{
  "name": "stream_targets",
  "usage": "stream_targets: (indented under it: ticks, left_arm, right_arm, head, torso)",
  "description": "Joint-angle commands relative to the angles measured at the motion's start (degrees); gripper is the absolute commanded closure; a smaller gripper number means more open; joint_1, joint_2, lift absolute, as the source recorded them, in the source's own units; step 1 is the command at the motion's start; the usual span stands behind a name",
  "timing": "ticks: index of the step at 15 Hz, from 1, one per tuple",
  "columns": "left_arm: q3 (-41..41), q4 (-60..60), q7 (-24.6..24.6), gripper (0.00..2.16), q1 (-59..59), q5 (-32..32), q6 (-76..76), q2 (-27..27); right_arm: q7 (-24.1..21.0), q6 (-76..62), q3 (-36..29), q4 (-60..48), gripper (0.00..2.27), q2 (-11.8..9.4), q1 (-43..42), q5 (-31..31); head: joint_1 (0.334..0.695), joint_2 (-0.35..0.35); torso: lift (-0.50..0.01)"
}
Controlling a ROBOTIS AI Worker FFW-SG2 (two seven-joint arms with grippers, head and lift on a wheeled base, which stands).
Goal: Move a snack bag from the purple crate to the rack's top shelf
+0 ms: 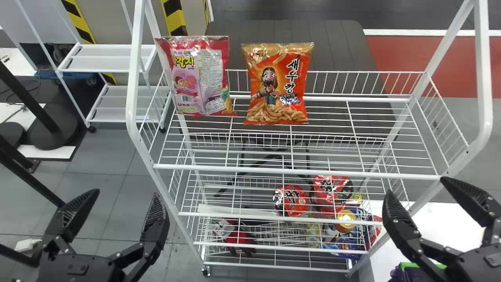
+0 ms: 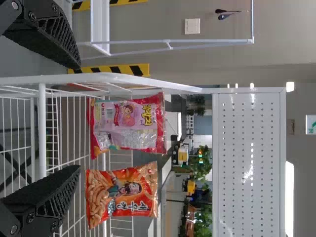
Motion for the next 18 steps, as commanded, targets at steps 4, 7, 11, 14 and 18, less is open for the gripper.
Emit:
stream_targets:
  ticks: [4, 7, 11, 14, 18]
  left_arm:
    - [0.1, 0.3, -0.1, 0.1, 0.1, 0.0, 0.0, 0.0]
    - [0.0, 0.7, -0.2, 0.1, -0.1, 0.2, -0.2, 0.0]
    - [0.1, 0.8, -0.3, 0.1, -0.2, 0.3, -0.2, 0.0]
    - [0.1, 1.1, -0.4, 0.1, -0.3, 0.3, -0.5, 0.0]
    - [0.1, 1.1, -0.5, 0.1, -0.3, 0.2, -0.5, 0.0]
  right_arm:
    - [0.3, -1.0, 0.5, -0.3, 0.18, 0.0, 0.1, 0.0]
    - [0.7, -1.1, 0.6, -0.3, 0.18, 0.0, 0.0, 0.0]
    - [0.7, -1.5, 0.6, -0.3, 0.18, -0.2, -0.3, 0.0]
    - [1.5, -1.8, 0.6, -0.3, 0.18, -0.2, -0.4, -0.1]
    - [2.0, -2.0, 0.7, -0.4, 0.19, -0.5, -0.4, 0.0]
  head:
    - [0.695, 0.059]
    - [0.695, 0.068]
    - [0.695, 0.07]
    - [0.695, 0.072]
    - [0.695, 0.076]
  torso:
    - [0.001]
    - [0.001]
    - [0.001]
    - [0.001]
    - [0.001]
